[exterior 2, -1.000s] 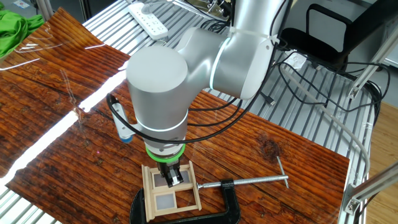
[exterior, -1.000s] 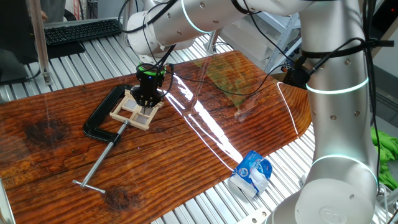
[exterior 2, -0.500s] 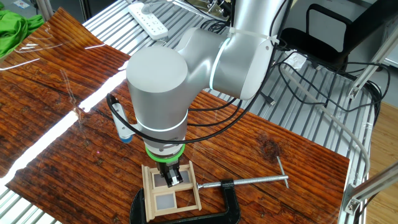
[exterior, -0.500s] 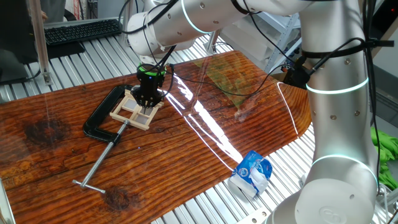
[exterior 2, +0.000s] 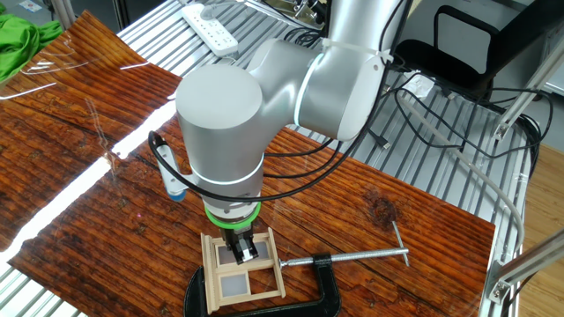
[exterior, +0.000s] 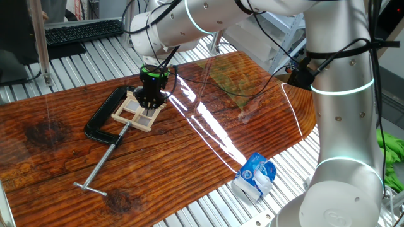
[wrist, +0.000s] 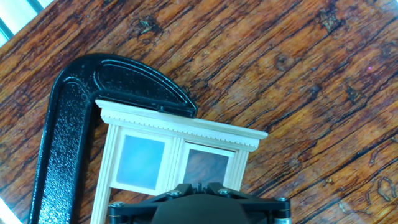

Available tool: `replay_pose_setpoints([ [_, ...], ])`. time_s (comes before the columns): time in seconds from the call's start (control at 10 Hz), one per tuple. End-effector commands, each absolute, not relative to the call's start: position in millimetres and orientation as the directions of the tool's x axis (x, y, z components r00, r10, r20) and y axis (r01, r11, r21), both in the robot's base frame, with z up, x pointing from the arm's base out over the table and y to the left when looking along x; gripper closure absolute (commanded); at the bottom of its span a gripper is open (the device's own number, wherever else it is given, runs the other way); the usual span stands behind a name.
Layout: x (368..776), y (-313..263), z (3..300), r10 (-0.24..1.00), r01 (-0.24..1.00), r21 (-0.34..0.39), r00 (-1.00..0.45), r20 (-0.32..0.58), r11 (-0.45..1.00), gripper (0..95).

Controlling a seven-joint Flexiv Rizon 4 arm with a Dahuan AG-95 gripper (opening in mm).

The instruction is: Open a sliding window

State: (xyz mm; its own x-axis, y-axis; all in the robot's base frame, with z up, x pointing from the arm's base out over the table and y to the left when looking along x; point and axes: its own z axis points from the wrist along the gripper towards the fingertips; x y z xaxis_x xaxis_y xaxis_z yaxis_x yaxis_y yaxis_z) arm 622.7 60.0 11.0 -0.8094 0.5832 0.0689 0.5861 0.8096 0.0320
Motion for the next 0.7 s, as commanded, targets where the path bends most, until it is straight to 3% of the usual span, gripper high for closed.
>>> replay_pose_setpoints([
  [0.1, 621.0, 60.3, 10.8, 0.584, 0.587, 0.034, -0.809, 0.069, 0.809, 95.0],
  [0.7, 615.5, 60.2, 9.1, 0.591, 0.595, 0.054, -0.803, 0.075, 0.802, 95.0],
])
